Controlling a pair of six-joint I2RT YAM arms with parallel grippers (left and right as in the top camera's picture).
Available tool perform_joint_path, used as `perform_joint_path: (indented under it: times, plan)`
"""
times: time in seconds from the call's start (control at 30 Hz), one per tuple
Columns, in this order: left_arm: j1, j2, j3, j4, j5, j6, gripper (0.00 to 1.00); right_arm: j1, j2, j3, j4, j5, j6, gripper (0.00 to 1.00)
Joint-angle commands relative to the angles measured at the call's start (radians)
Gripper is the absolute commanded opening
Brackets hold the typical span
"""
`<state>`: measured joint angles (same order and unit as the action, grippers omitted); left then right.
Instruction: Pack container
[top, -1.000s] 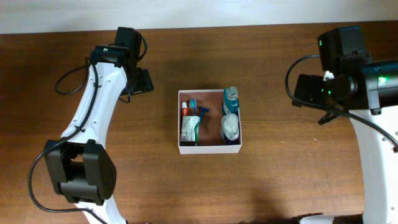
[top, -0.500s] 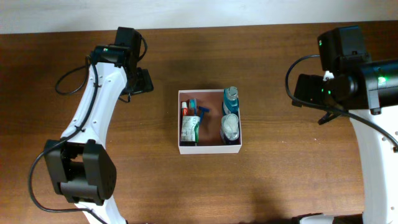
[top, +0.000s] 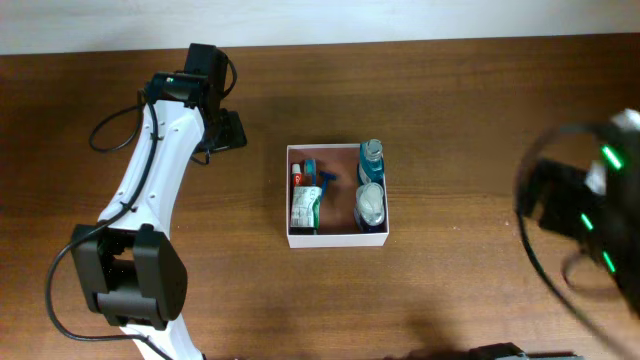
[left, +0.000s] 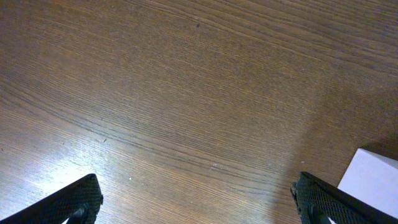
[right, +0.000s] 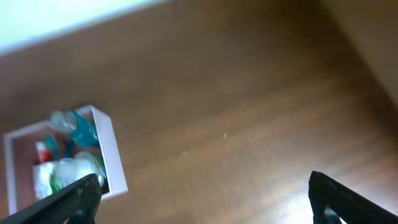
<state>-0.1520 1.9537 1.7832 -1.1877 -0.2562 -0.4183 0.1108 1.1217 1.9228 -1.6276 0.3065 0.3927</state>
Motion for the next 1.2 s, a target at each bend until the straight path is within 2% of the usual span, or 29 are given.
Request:
perform_joint_path:
  times: [0.0,0.13,0.3,0.43,0.6,0.73,0.83,1.17]
  plan:
    - [0.002,-0.024,0.019,-0.002,-0.013,0.008,1.0,-0.006,-0.146,-0.111,0.061,0.049,0.004,0.98]
    - [0.002,-0.024,0.019,-0.002,-0.013,0.008,0.99,-0.006,-0.358,-0.381,0.285,0.037,0.004,0.98]
    - [0.002,-0.024,0.019,-0.003,-0.013,0.008,0.99,-0.006,-0.73,-0.93,0.721,-0.022,0.003,0.98]
    - [0.002,-0.024,0.019,-0.003,-0.013,0.008,0.99,-0.006,-0.905,-1.221,0.996,-0.083,0.003,0.98]
    - [0.002,-0.024,0.019,-0.002,-0.013,0.008,0.99,-0.007,-1.014,-1.501,1.293,-0.145,0.004,0.99]
    - [0.002,-0.024,0.019,-0.003,-0.013,0.008,1.0,-0.007,-1.049,-1.665,1.526,-0.165,0.004,0.98]
    - [0.002,-0.024,0.019,-0.003,-0.013,0.008,0.99,-0.007,-1.065,-1.73,1.622,-0.164,0.004,0.98]
    - [0.002,-0.024,0.019,-0.002,-0.013,0.008,0.99,-0.01,-1.118,-1.839,1.692,-0.166,0.004,0.98]
